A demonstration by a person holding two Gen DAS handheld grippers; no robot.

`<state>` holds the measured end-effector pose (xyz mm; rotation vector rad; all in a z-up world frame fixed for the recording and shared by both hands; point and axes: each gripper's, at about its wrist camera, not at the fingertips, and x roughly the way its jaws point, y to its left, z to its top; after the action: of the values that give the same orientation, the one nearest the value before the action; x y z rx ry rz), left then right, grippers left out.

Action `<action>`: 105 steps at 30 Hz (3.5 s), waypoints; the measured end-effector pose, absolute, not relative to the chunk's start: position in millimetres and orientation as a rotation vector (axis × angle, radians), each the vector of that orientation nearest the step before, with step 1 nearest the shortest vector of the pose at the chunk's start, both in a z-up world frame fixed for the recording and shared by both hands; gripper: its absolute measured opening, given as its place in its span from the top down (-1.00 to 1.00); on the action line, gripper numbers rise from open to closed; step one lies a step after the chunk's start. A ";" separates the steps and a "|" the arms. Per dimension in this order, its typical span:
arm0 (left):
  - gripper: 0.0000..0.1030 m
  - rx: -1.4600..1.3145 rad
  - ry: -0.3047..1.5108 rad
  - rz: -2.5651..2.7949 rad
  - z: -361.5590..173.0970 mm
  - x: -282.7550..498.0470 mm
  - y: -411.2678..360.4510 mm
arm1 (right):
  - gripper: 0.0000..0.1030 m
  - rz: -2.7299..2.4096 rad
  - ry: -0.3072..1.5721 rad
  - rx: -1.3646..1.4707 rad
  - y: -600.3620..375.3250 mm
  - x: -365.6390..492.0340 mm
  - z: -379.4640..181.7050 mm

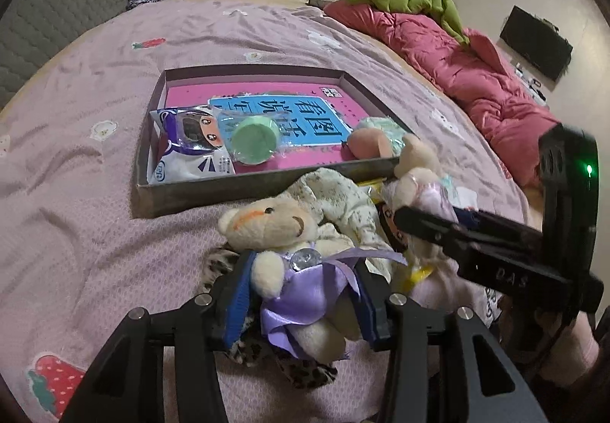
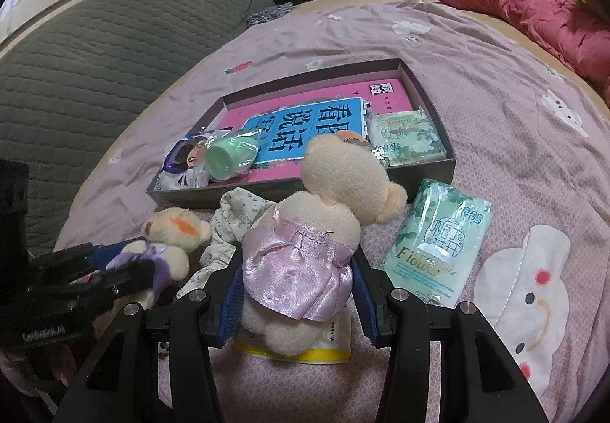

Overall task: Organize soft objects
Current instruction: 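Lift both teddy bears and carry them toward the tray box, then lower both held teddy bears over the tray box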

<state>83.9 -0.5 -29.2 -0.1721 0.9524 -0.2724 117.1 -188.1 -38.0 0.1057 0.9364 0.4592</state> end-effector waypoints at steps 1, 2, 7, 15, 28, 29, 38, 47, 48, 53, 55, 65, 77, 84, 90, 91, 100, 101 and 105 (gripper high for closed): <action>0.07 -0.179 0.959 -0.276 -30.0 82.9 -0.1 | 0.00 0.459 0.936 0.105 -188.2 117.2 -37.9; 0.06 -0.187 0.962 -0.281 -30.8 81.9 0.7 | -0.01 0.459 0.936 0.106 -188.2 117.1 -37.9; 0.01 -0.239 0.949 -0.280 -27.1 75.8 10.7 | -0.01 0.456 0.937 0.109 -189.4 117.6 -38.3; 0.00 -0.211 0.976 -0.292 -33.8 76.8 4.1 | -0.01 0.465 0.929 0.106 -188.0 116.6 -36.0; 0.04 -0.171 0.977 -0.275 -44.3 93.2 -11.9 | -0.01 0.458 0.923 0.098 -188.8 115.7 -35.2; 0.09 -0.186 0.972 -0.277 -43.8 93.6 -9.5 | -0.01 0.457 0.921 0.096 -189.0 115.7 -35.1; 0.17 -0.220 0.881 -0.269 -21.7 87.7 6.1 | -0.01 0.462 0.895 0.092 -188.1 113.6 -29.9; 0.17 -0.212 0.809 -0.241 -3.8 87.3 13.3 | -0.01 0.472 0.825 0.061 -183.5 110.0 -14.3; 0.17 -0.207 0.796 -0.233 -1.1 87.3 14.1 | -0.01 0.474 0.820 0.057 -183.0 109.9 -12.7; 0.17 -0.209 0.757 -0.220 7.2 91.2 18.9 | -0.01 0.484 0.792 0.044 -180.7 110.4 -4.8; 0.17 -0.218 0.755 -0.216 7.5 95.3 20.7 | -0.01 0.490 0.784 0.043 -179.7 111.4 -2.4; 0.17 -0.192 0.696 -0.184 17.0 117.4 21.6 | -0.01 0.483 0.720 -0.005 -171.1 137.9 7.9; 0.17 -0.219 0.672 -0.164 19.9 144.8 30.6 | -0.01 0.474 0.715 0.022 -170.0 166.5 7.8; 0.17 -0.220 0.676 -0.144 18.4 158.0 34.1 | -0.01 0.504 0.695 0.004 -159.5 171.6 13.7; 0.17 -0.219 0.690 -0.131 15.1 165.2 33.0 | -0.01 0.513 0.678 -0.019 -151.7 181.6 17.6; 0.17 -0.221 0.692 -0.133 14.5 165.9 32.8 | -0.01 0.511 0.673 -0.024 -151.4 183.4 18.7; 0.17 -0.222 0.730 -0.118 5.6 178.5 34.4 | -0.01 0.506 0.665 -0.047 -147.5 197.8 18.3; 0.17 -0.218 0.735 -0.113 4.8 179.0 33.6 | -0.01 0.509 0.664 -0.049 -146.7 198.4 18.0; 0.17 -0.217 0.760 -0.110 -2.1 184.1 33.1 | -0.01 0.512 0.661 -0.069 -142.9 202.3 16.5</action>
<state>184.1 33.1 -2.1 -0.2168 0.7596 -0.1104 202.3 -142.9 16.5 -0.0694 0.6607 0.5123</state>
